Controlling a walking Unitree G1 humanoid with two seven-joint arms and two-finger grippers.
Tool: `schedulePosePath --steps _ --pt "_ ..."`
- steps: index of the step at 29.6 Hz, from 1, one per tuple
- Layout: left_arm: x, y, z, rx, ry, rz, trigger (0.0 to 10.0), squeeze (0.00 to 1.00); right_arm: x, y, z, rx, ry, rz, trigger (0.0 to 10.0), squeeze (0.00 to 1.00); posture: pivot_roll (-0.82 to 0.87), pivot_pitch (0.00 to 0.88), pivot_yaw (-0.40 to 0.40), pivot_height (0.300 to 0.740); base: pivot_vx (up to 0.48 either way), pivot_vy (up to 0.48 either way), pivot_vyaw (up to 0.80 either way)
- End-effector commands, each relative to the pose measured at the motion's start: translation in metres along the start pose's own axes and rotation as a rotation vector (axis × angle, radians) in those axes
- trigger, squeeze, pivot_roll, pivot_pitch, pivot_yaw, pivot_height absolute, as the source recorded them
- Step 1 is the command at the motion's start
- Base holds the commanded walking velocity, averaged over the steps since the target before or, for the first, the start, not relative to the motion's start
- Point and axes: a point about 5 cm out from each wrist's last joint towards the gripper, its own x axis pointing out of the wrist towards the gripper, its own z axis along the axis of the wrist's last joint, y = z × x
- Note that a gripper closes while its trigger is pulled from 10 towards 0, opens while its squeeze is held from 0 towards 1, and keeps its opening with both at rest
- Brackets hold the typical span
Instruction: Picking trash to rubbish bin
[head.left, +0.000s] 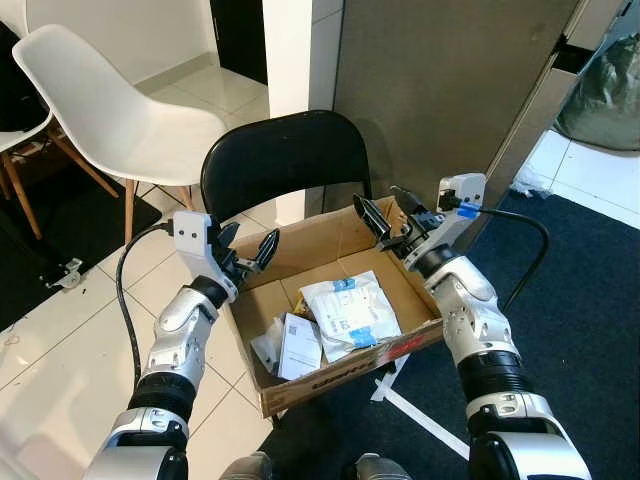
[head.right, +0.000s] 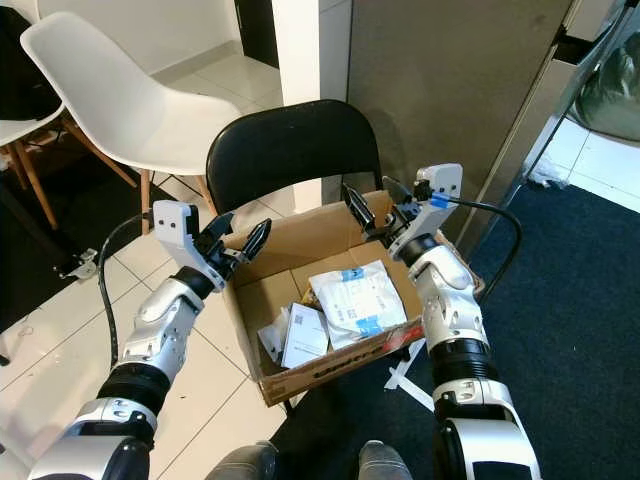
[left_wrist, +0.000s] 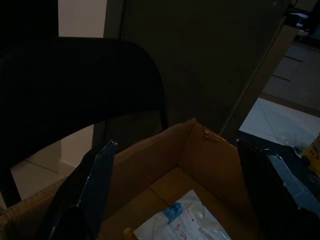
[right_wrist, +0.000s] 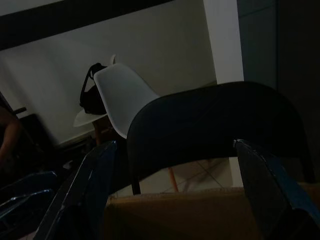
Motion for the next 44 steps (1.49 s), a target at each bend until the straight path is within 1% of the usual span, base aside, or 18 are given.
schedulePosePath --steps 1,44 --pt "0.0022 -0.0036 -0.0038 -0.004 0.024 -0.007 10.0 0.0 0.0004 0.0003 -0.0035 0.005 0.023 0.003 10.0 0.0 0.0 0.034 0.0 0.74 -0.292 0.0 0.0" --pt "0.0043 -0.0037 -0.0037 -0.006 0.034 -0.01 10.0 0.0 0.0032 0.0001 -0.0036 -0.002 0.038 0.007 10.0 0.0 -0.01 0.037 0.006 0.74 -0.326 0.0 0.0"
